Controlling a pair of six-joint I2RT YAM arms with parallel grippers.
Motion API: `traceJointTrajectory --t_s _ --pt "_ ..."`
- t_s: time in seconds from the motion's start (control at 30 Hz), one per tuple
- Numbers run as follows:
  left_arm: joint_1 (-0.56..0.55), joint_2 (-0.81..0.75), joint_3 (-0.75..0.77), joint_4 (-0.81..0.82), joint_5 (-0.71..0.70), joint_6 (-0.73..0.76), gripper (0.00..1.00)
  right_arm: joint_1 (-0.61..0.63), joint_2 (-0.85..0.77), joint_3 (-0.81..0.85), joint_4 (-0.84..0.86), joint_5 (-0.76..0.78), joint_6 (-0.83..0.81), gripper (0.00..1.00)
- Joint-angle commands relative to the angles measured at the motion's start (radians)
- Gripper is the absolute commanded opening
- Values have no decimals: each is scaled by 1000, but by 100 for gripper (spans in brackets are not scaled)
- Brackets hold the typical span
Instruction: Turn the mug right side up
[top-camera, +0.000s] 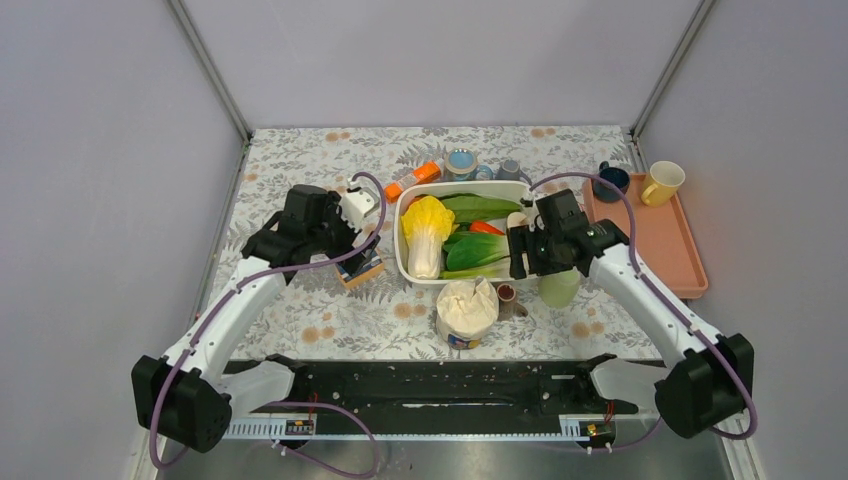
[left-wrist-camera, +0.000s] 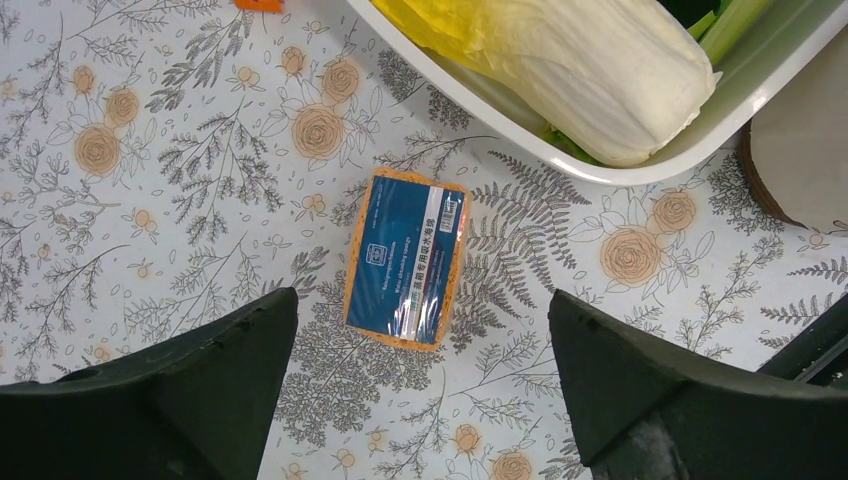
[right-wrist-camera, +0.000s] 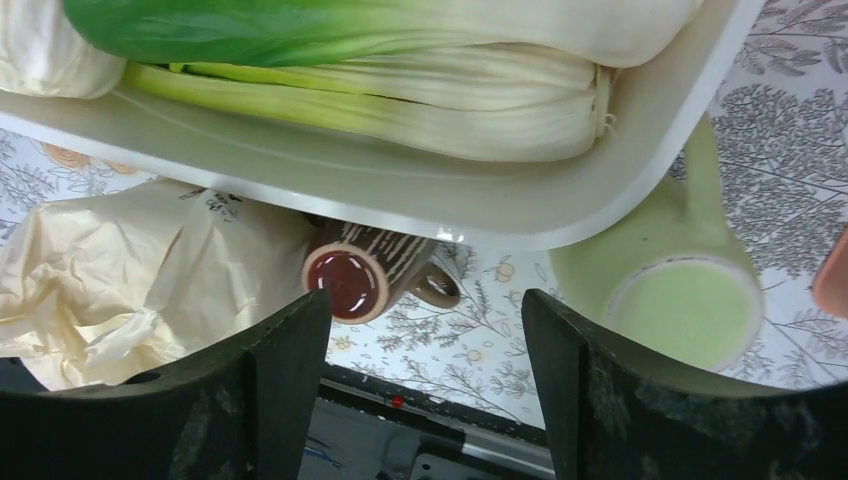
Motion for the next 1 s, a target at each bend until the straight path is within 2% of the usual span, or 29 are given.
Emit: traceJointTrajectory --t_s 0.0,0.07,0.23,0.7,0.97 --pt "3 -37 -1 36 49 3 99 89 -79 -61 76 63 135 78" --pt "4 -39 0 36 55 1 99 128 -86 -91 92 132 169 79" --pt "4 -41 4 36 56 -3 99 187 -43 -134 127 182 194 81" --pt "3 -35 2 35 56 3 99 344 30 -157 166 162 260 85" --pt "4 -26 2 35 52 8 99 454 -17 -109 134 133 246 88"
